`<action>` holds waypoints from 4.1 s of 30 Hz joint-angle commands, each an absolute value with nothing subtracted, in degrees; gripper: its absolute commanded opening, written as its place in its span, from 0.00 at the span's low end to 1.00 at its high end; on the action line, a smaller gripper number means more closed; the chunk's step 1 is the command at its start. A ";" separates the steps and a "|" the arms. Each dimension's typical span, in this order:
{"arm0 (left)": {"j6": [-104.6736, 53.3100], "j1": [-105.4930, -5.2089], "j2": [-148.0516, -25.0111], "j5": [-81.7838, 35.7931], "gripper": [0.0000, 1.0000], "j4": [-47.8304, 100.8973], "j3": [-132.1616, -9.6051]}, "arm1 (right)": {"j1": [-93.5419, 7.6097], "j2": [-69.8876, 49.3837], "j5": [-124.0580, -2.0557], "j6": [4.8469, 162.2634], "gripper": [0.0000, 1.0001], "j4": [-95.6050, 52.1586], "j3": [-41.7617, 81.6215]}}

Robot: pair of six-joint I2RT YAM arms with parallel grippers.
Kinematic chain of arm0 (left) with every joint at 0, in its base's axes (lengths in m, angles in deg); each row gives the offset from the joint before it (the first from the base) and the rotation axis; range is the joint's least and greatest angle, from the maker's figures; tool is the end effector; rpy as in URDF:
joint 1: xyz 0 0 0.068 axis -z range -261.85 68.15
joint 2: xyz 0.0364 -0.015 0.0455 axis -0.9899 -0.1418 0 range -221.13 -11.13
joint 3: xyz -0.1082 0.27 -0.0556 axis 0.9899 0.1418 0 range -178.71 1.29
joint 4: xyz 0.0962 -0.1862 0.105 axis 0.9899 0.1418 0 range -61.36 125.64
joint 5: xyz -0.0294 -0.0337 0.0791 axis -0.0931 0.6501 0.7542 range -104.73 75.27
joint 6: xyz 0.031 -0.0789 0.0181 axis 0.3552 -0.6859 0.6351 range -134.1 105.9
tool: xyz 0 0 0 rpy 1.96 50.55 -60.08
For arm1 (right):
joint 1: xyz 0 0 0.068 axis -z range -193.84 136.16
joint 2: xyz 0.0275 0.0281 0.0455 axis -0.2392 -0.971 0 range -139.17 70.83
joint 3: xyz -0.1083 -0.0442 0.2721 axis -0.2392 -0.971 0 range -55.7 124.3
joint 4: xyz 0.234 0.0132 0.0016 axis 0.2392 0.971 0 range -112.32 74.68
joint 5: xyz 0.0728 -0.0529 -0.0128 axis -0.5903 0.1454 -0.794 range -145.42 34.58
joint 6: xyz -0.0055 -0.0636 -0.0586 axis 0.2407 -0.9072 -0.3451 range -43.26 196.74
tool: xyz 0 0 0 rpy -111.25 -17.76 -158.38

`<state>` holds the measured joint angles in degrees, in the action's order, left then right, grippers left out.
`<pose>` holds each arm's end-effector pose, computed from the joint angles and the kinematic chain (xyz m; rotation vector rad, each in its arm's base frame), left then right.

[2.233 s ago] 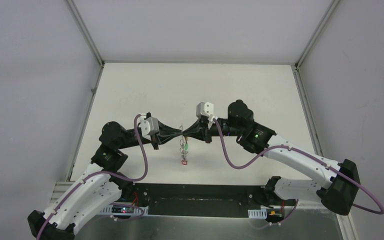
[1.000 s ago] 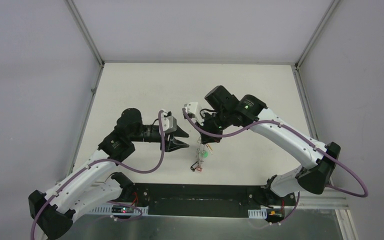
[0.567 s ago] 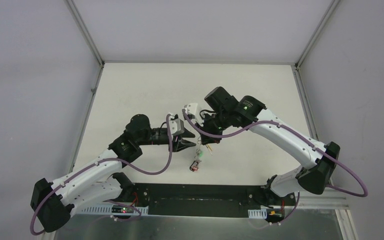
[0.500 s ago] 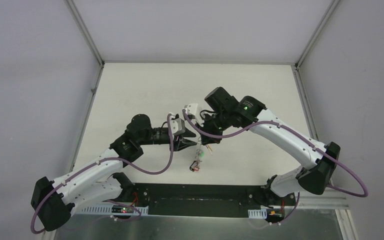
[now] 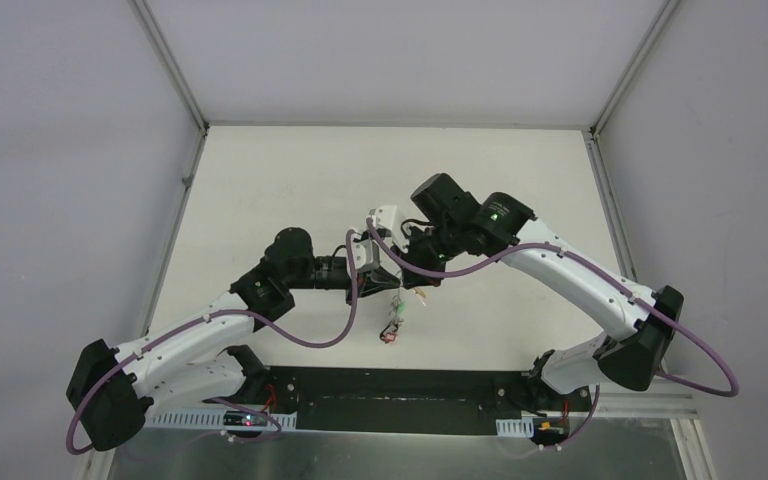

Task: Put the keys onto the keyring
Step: Adjust the key on the keyring.

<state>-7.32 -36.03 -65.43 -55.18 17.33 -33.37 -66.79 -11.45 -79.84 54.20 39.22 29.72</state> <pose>0.1082 -0.1826 0.3121 1.2558 1.3024 -1.0962 0.1368 0.2336 0.3483 -1.7334 1.9764 0.7429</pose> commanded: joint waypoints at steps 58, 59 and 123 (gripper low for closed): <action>-15.20 -35.30 -55.52 -50.86 0.00 -21.61 -23.05 | -57.15 11.75 -99.98 62.42 0.00 -1.41 7.36; -15.24 -35.27 -55.59 -50.93 0.00 -21.84 -23.13 | -57.17 11.89 -99.98 62.42 0.00 -1.26 7.13; -15.60 -35.31 -54.79 -51.34 0.00 -20.24 -23.85 | -57.17 9.32 -107.74 63.23 0.14 -8.99 5.03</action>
